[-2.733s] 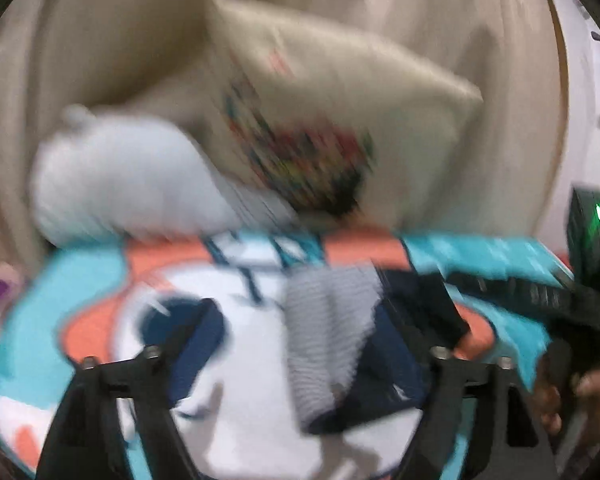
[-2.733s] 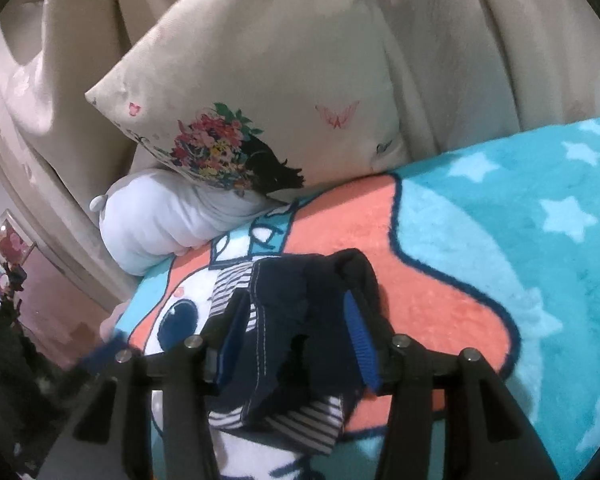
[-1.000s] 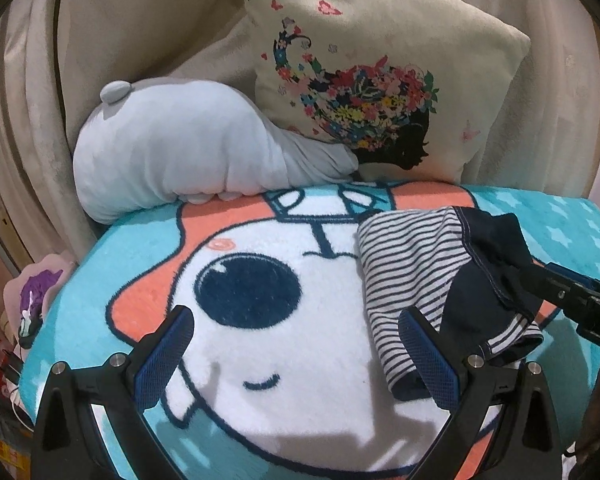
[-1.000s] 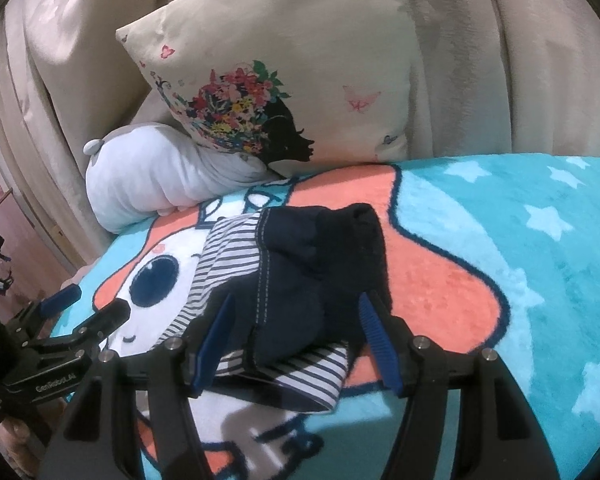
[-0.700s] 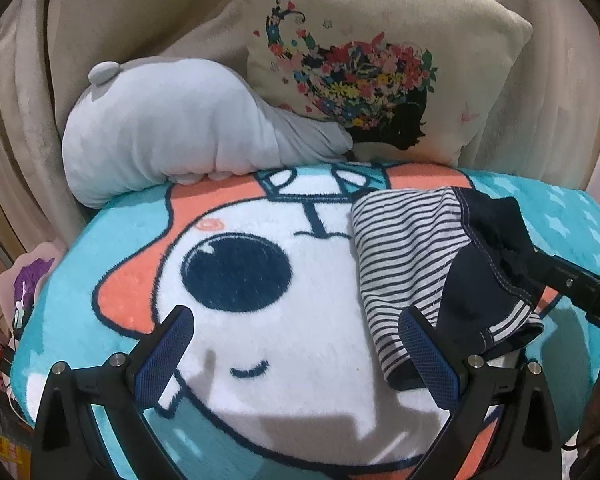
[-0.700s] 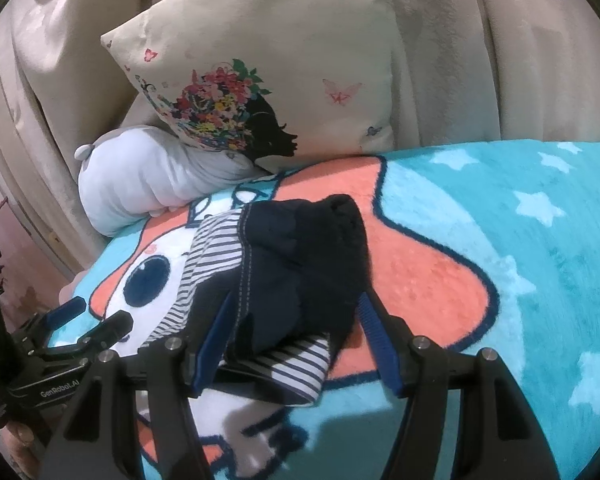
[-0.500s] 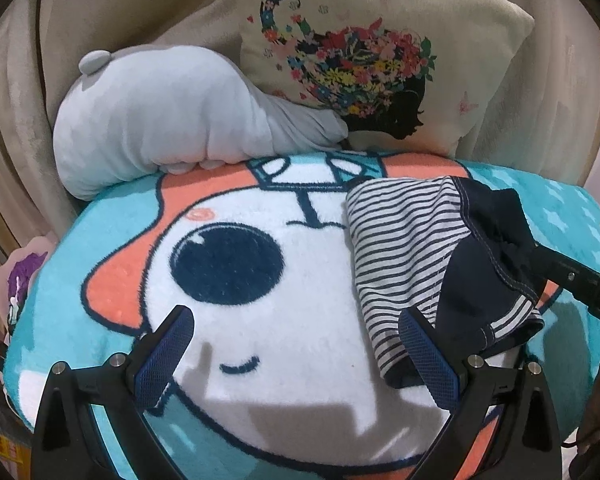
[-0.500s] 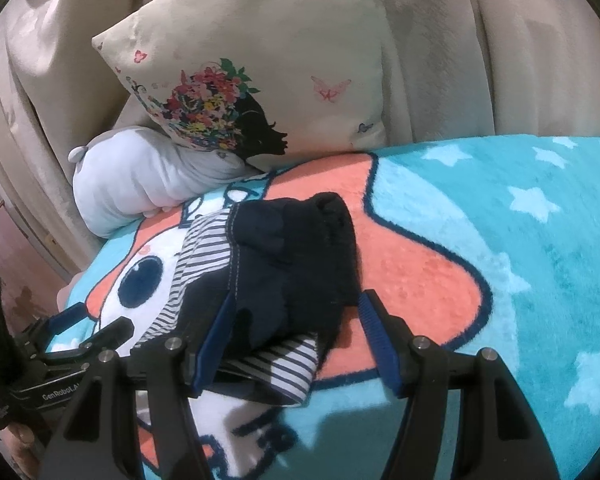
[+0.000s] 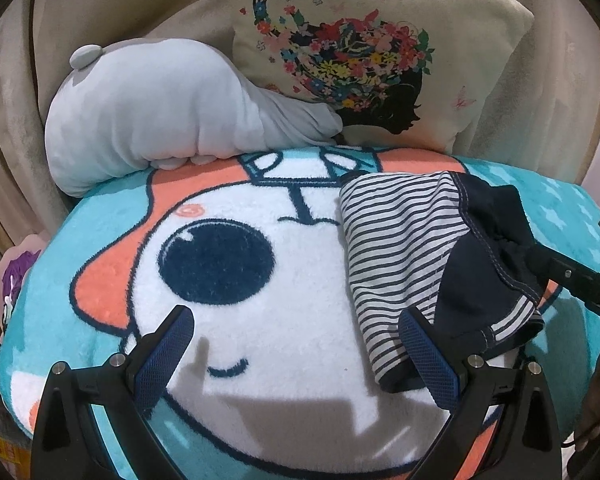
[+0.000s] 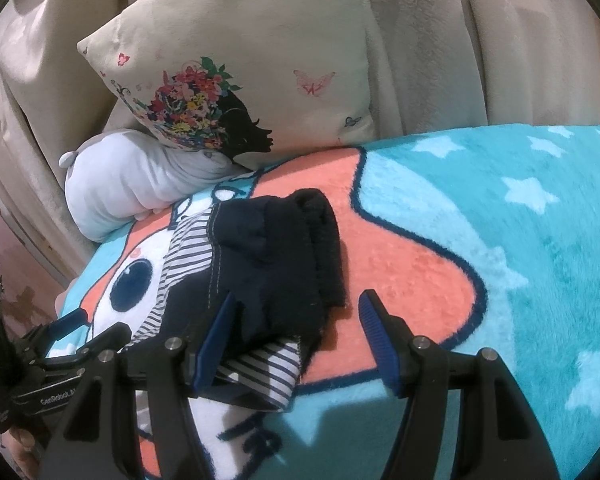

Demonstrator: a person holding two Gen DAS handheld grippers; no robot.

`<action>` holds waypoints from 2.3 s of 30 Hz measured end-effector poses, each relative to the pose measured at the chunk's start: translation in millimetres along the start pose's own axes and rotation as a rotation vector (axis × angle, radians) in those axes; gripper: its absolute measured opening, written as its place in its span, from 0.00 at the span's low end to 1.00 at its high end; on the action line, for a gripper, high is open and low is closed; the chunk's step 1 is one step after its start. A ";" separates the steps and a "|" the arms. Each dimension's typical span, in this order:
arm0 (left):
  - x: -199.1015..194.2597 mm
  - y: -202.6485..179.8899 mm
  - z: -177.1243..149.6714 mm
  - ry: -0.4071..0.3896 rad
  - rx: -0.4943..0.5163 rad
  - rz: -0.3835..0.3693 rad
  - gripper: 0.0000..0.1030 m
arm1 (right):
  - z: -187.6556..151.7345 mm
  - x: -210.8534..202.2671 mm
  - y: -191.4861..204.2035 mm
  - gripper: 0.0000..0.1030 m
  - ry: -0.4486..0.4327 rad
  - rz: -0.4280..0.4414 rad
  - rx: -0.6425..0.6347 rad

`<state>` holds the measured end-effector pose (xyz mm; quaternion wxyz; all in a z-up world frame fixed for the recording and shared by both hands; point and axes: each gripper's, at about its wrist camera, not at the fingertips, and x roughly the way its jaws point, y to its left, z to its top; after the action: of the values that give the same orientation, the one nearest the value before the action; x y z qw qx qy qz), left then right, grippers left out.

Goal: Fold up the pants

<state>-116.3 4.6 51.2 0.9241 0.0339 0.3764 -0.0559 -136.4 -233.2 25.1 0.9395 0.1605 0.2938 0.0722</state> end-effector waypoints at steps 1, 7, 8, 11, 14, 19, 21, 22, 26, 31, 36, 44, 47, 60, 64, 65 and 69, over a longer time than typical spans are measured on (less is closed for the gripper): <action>0.0 0.2 -0.3 -0.001 0.000 0.001 1.00 | 0.2 0.3 -0.1 0.61 0.001 0.000 0.000; -2.1 -0.1 -1.5 -0.015 0.007 0.017 1.00 | 0.3 0.3 -0.4 0.61 0.003 0.001 0.000; -2.7 0.3 -1.6 -0.019 0.007 0.019 1.00 | 0.4 0.4 -0.2 0.61 0.003 0.001 -0.001; -5.6 1.9 -1.9 -0.031 0.005 0.029 1.00 | 0.0 0.4 0.3 0.61 0.001 -0.002 -0.006; -9.6 3.7 -2.0 -0.042 0.004 0.038 1.00 | -0.5 0.4 1.1 0.61 0.000 -0.003 -0.008; -13.9 5.8 -1.0 -0.055 0.005 0.043 1.00 | -0.8 -2.1 5.0 0.61 -0.004 -0.005 -0.014; -14.5 6.5 -0.9 -0.055 0.004 0.040 1.00 | -0.7 -3.6 6.0 0.61 -0.007 -0.007 -0.016; -15.0 6.7 -0.9 -0.055 0.004 0.039 1.00 | -0.5 -4.3 6.4 0.61 -0.008 -0.008 -0.017; -15.2 7.0 -1.3 -0.051 0.001 0.036 1.00 | -0.1 -6.3 4.7 0.61 -0.010 -0.007 -0.005; -10.8 6.0 -0.9 -0.030 0.000 0.026 1.00 | 0.7 -4.6 -1.8 0.61 -0.002 -0.001 0.017; 0.3 1.4 -1.9 0.011 0.001 0.008 1.00 | 1.2 -0.2 -8.3 0.61 0.011 0.002 0.032; 11.7 0.2 -0.5 0.043 -0.018 -0.017 1.00 | 2.0 4.8 -12.6 0.62 0.022 0.016 0.038; 15.0 -0.1 0.2 0.053 -0.023 -0.024 1.00 | 2.9 5.9 -14.6 0.63 0.027 0.022 0.044; 22.2 2.6 2.4 0.075 -0.034 -0.045 1.00 | 7.0 9.4 -14.7 0.63 0.039 0.024 0.040; 18.3 8.6 7.6 0.064 -0.057 -0.094 1.00 | 8.4 9.0 -16.4 0.63 0.046 0.046 0.060; 14.3 12.7 10.7 0.050 -0.076 -0.123 1.00 | 10.2 9.5 -18.6 0.63 0.053 0.061 0.075; 7.4 26.5 29.3 0.030 -0.154 -0.260 1.00 | 23.2 12.4 -34.9 0.63 0.086 0.161 0.186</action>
<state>-87.3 27.3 67.5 0.9033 -0.0853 0.3944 -0.1456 -111.5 -269.1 24.5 0.8983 0.2669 0.3253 0.1264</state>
